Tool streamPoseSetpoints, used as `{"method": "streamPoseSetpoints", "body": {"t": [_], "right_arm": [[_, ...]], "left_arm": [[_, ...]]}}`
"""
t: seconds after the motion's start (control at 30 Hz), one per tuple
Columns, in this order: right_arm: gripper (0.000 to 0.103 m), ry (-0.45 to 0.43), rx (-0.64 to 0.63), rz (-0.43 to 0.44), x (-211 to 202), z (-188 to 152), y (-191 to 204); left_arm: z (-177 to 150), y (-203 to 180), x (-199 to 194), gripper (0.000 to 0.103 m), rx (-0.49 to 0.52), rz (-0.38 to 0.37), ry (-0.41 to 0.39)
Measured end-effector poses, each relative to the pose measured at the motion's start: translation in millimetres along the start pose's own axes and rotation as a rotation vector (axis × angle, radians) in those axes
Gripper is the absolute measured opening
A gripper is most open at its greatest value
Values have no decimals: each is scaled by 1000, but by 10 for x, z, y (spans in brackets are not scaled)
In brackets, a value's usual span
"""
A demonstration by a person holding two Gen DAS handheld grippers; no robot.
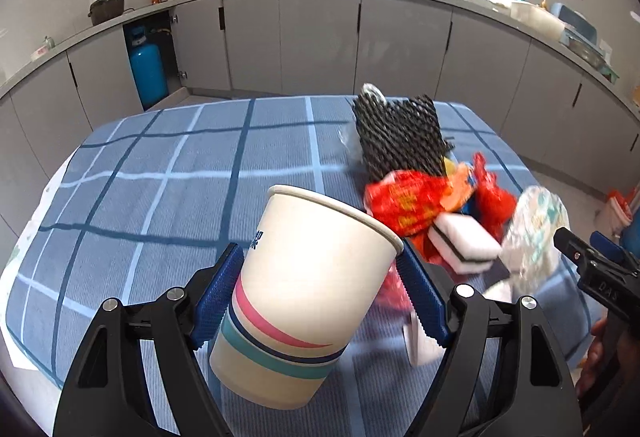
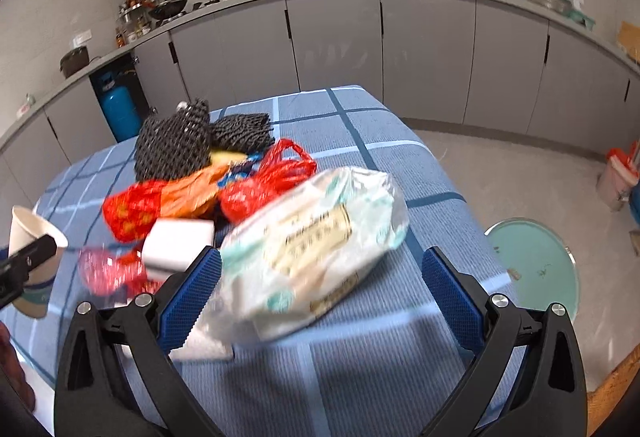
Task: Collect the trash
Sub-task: 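Carry the cup and bread bag to the teal basin and open both tools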
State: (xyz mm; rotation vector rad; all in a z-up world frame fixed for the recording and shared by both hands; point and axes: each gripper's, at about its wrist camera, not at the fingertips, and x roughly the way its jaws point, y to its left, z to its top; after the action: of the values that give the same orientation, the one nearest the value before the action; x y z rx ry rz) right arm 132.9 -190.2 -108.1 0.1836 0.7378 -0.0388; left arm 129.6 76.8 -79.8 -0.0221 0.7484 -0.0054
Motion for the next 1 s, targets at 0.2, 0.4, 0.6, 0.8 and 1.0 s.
{"method": "streamPoseSetpoints", "body": {"t": [0.2, 0.4, 0.6, 0.8, 1.0], "right_arm": [[60, 107, 91, 103, 281, -4, -84], [14, 115, 56, 148, 277, -51, -64], [11, 39, 7, 144, 62, 29, -98], [11, -48, 16, 93, -196, 169, -373], [11, -90, 68, -20, -362, 234, -943]], "left_arm": [[153, -96, 150, 78, 32, 21, -36], [205, -270, 189, 78, 59, -4, -42], [309, -520, 119, 78, 99, -40, -67], [448, -923, 39, 78, 157, -105, -106], [526, -1592, 43, 78, 230, -207, -124]]}}
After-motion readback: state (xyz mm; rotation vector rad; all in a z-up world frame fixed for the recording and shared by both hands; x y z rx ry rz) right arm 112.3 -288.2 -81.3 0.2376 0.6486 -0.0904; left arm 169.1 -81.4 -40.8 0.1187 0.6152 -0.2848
